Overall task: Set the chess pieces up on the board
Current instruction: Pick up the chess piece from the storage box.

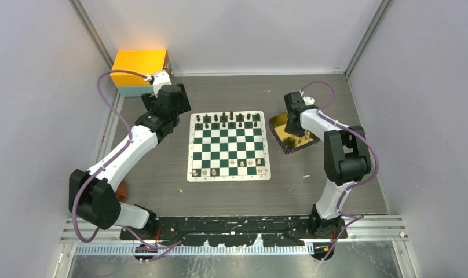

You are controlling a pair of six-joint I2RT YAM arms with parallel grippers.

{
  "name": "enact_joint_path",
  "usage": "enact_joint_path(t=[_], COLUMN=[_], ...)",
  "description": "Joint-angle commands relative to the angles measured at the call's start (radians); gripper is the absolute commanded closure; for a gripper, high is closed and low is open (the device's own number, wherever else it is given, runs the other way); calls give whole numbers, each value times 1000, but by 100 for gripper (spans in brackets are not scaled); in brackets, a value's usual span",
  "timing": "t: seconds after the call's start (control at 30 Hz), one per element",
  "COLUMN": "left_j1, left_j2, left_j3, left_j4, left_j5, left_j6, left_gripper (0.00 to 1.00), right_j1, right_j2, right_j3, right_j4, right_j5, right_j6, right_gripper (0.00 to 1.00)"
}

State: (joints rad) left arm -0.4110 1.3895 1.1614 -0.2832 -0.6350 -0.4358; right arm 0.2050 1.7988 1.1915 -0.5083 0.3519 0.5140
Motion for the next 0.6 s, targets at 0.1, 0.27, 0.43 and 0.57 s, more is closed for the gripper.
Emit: enact_joint_path(t=[0.1,0.27,0.43,0.57], left_j1=[-2,-2,-2,-2], left_j2=[2,1,-2,-3], left_j3=[34,32,34,35], left_j4=[49,49,51,51], left_j5=[-14,-12,-11,-7], left_j6=[17,17,16,12], left_gripper=[1,1,1,1], right_j1=[-9,-8,-8,-8], right_j2=[5,-7,-47,-84], right_j3=[39,34,11,-4], right_j4=[33,34,59,83], right_j5=[-4,-2,-20,-52], right_j6=[7,2,5,20], right_gripper=[73,90,100,100])
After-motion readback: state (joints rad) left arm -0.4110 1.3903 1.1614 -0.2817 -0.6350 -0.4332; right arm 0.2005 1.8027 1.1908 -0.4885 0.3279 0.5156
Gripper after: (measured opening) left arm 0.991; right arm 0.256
